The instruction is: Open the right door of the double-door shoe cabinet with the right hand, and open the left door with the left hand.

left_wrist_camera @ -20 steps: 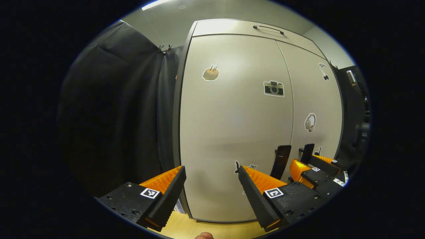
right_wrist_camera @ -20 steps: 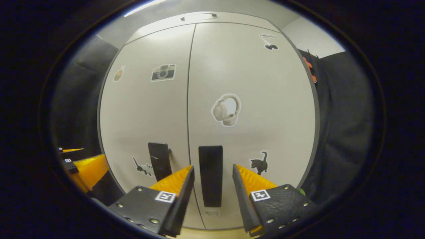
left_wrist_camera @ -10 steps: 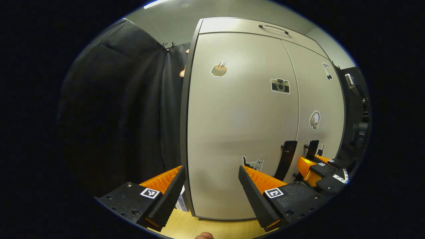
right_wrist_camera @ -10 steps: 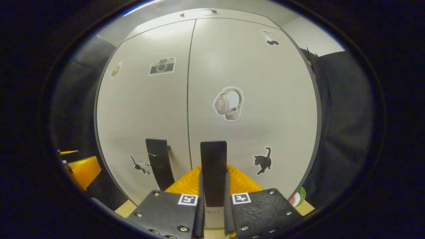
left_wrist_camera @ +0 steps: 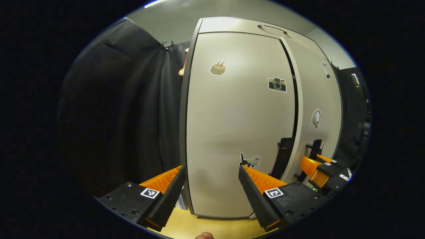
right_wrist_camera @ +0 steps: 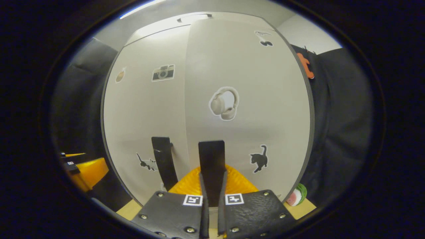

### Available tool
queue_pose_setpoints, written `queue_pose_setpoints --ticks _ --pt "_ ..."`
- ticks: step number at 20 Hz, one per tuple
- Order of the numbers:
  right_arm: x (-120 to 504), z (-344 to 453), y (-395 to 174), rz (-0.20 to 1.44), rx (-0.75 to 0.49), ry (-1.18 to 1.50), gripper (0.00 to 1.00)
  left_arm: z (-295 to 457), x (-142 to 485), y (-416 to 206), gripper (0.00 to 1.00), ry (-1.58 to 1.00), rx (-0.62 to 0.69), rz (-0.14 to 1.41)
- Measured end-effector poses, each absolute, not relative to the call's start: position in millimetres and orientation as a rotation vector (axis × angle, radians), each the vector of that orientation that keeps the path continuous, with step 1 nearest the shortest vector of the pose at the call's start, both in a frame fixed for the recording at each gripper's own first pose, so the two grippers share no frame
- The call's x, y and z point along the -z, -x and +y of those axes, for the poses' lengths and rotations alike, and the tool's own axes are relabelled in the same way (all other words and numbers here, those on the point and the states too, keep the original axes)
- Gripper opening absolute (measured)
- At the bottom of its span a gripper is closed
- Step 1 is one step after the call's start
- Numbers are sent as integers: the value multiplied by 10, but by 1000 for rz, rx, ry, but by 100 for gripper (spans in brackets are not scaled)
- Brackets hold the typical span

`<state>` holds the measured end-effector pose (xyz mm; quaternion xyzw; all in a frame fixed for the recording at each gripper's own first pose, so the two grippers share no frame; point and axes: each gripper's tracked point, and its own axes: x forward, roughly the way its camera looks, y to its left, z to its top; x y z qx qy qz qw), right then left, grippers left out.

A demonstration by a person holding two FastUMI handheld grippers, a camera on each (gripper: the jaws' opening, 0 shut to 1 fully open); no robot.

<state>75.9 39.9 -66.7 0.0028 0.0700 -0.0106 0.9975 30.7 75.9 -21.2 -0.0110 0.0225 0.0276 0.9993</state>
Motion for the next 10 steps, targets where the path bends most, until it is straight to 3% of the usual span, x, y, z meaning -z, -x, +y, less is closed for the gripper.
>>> queue_pose_setpoints --ticks 10 --pt "637 297 -478 139 10 -14 10 702 217 -175 99 22 -47 50"
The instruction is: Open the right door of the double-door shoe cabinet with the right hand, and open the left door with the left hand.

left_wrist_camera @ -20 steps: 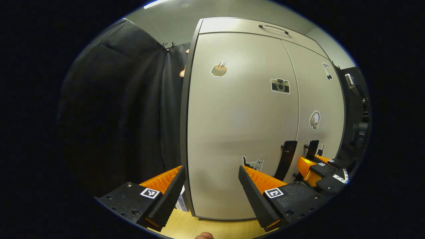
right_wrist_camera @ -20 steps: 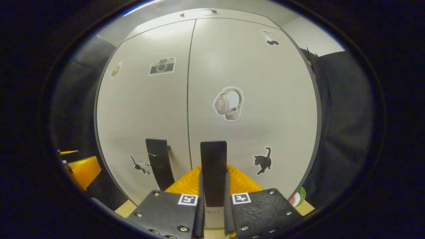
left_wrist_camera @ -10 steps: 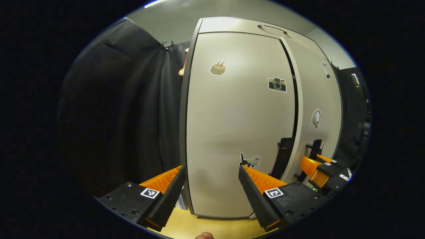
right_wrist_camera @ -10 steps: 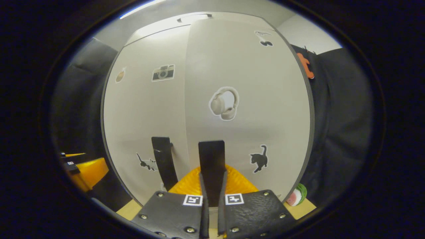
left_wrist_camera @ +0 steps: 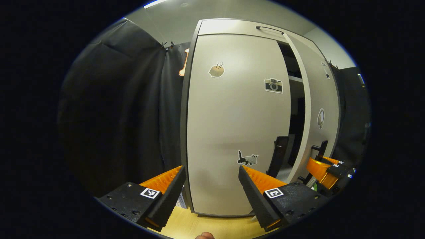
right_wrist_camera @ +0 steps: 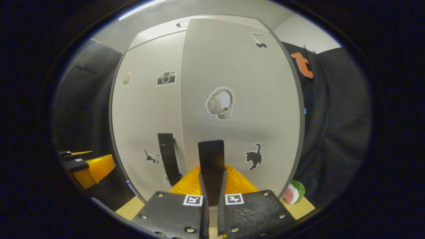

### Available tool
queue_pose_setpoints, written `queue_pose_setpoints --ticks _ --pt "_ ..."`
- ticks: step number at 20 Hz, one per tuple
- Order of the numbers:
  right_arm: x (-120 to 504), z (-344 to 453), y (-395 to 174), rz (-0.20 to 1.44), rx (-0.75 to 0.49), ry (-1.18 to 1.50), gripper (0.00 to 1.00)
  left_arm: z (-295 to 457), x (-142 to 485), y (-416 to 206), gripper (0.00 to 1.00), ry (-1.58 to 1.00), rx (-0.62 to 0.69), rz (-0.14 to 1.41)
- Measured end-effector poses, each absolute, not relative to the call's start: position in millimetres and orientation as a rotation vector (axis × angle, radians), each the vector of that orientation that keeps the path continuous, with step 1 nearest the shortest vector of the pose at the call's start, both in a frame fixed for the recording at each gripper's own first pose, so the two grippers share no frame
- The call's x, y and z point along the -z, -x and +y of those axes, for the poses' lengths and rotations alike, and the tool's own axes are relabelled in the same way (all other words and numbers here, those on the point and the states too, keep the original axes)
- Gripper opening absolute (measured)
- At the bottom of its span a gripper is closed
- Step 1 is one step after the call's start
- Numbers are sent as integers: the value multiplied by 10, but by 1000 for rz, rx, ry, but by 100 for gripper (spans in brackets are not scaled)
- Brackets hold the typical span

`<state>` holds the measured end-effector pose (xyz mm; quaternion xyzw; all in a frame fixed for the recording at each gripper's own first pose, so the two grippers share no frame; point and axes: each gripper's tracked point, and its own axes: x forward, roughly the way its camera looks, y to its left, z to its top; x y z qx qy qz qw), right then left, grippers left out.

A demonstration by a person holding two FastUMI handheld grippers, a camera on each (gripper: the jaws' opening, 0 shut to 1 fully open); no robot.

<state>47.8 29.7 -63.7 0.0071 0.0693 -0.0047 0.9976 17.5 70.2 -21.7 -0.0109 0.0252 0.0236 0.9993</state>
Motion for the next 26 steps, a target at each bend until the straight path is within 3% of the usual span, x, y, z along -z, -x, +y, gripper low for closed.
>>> queue_pose_setpoints --ticks 15,26 --pt "571 73 -72 144 28 -38 10 670 256 -61 99 23 -22 61" --pt "502 -277 327 113 93 -29 10 270 323 -74 99 18 75 79"
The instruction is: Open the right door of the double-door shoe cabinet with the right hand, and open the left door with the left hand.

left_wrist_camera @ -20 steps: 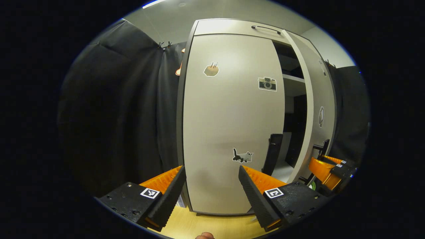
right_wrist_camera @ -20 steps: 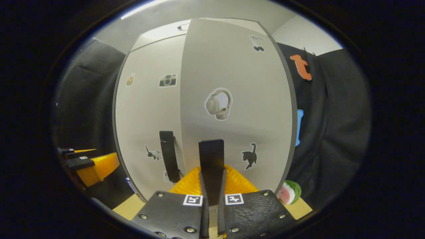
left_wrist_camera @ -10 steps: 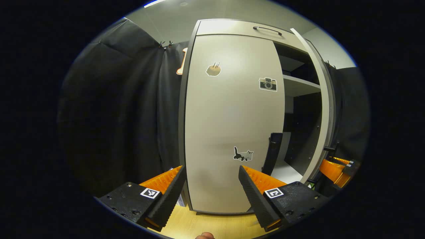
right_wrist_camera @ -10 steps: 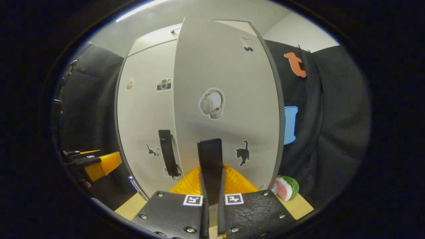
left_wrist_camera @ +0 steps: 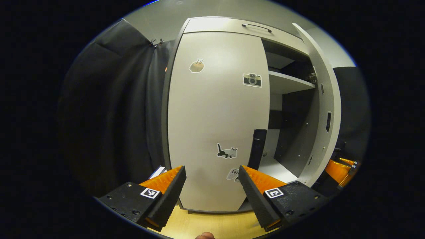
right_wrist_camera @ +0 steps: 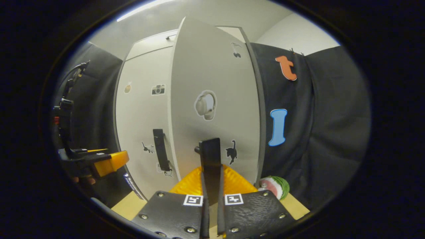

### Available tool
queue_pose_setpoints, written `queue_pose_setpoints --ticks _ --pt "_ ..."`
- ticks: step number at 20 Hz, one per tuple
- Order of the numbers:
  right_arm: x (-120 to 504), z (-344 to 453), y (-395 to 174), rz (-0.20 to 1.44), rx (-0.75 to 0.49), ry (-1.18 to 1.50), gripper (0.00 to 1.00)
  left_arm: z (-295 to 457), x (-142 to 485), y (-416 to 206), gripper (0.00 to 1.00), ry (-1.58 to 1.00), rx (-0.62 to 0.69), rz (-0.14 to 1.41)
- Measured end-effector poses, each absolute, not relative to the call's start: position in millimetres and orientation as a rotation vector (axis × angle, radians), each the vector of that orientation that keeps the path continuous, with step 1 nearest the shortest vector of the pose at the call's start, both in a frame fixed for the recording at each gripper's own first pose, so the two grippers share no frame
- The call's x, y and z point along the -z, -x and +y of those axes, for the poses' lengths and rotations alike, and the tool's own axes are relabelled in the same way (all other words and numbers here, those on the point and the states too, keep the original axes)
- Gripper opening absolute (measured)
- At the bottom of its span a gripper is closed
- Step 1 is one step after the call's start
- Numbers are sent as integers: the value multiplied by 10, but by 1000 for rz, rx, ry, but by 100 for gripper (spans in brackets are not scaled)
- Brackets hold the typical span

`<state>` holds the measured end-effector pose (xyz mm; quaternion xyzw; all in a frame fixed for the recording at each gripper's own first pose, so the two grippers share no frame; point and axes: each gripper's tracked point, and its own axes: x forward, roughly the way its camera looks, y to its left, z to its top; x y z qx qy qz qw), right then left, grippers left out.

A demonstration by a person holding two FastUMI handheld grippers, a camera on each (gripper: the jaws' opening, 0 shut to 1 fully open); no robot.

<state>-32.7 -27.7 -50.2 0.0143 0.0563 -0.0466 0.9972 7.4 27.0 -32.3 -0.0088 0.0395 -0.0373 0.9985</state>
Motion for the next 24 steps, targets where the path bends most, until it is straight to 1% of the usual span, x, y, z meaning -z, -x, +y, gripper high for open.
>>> queue_pose_setpoints --ticks 10,14,16,17,18,20,21,22,24 --pt "458 -764 646 97 197 -21 8 -162 413 -53 99 2 160 97" --pt "417 -1177 783 77 302 -33 8 -298 437 -75 99 -7 186 101" --pt "387 -1365 864 67 325 -21 7 -382 466 -97 99 -5 200 107" --pt "378 -1544 846 59 365 -10 8 -422 484 -109 99 -5 205 111" --pt "349 -1660 878 54 375 0 1 -459 498 -127 99 -7 210 115" --pt "337 -1746 917 59 329 -41 1 -512 517 -174 97 -13 211 114" --pt "340 -1765 921 60 304 -65 10 -547 535 -196 98 -16 210 118" --pt "331 -1798 931 56 289 -83 1 -580 551 -215 99 -20 211 123" --pt "341 -1880 948 57 272 -84 1 -617 561 -280 99 -23 203 122"
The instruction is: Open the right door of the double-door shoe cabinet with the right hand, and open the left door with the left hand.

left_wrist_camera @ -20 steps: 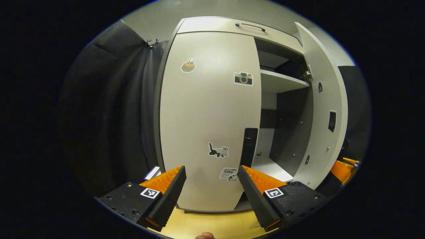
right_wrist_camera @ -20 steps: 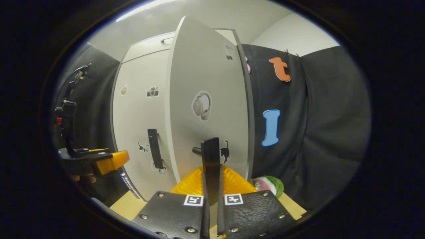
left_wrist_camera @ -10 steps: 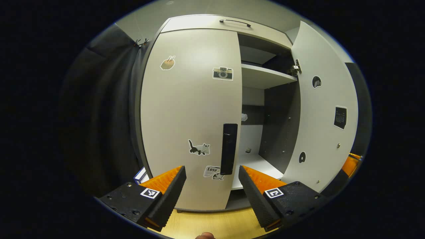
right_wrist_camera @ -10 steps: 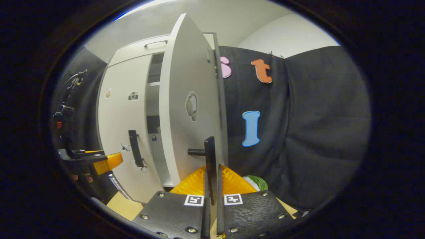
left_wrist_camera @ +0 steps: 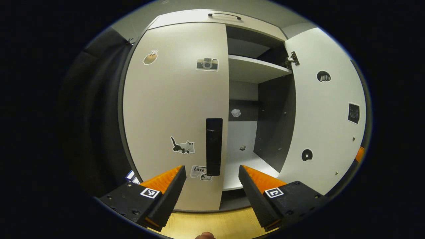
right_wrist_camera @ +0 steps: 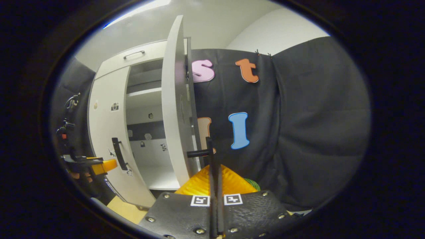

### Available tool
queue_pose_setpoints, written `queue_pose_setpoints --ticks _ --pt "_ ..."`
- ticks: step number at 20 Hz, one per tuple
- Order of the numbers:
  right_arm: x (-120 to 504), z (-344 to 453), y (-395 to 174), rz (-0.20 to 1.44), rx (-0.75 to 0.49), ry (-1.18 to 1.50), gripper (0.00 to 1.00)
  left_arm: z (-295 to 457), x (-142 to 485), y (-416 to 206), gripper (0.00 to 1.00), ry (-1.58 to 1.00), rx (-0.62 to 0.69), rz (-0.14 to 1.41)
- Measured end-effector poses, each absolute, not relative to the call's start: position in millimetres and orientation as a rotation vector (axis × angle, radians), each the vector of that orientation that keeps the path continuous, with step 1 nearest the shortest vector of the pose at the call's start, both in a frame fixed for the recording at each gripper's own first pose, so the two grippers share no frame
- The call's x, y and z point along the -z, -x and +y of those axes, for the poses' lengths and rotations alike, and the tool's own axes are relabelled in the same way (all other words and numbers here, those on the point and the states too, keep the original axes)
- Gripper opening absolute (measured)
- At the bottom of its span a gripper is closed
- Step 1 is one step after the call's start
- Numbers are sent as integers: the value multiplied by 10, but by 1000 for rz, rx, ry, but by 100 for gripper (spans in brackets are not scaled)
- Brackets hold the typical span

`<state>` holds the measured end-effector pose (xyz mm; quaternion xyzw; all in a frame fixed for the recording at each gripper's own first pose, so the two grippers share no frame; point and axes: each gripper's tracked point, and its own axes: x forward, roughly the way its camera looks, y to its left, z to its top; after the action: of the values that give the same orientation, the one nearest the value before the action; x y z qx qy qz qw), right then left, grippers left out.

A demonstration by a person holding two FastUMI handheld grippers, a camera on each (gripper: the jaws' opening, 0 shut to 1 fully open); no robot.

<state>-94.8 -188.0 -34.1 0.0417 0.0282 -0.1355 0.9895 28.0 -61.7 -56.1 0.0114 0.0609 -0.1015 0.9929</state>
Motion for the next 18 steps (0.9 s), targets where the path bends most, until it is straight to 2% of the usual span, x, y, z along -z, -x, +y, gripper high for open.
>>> queue_pose_setpoints --ticks 13,16,18 --pt "336 -1967 952 65 196 -122 1 -656 654 -958 99 -57 113 107" --pt "302 -2007 1043 55 236 -85 3 -680 689 -1090 99 -53 115 105" --pt "262 -2007 1082 41 255 -71 10 -651 714 -1116 99 -53 88 112"
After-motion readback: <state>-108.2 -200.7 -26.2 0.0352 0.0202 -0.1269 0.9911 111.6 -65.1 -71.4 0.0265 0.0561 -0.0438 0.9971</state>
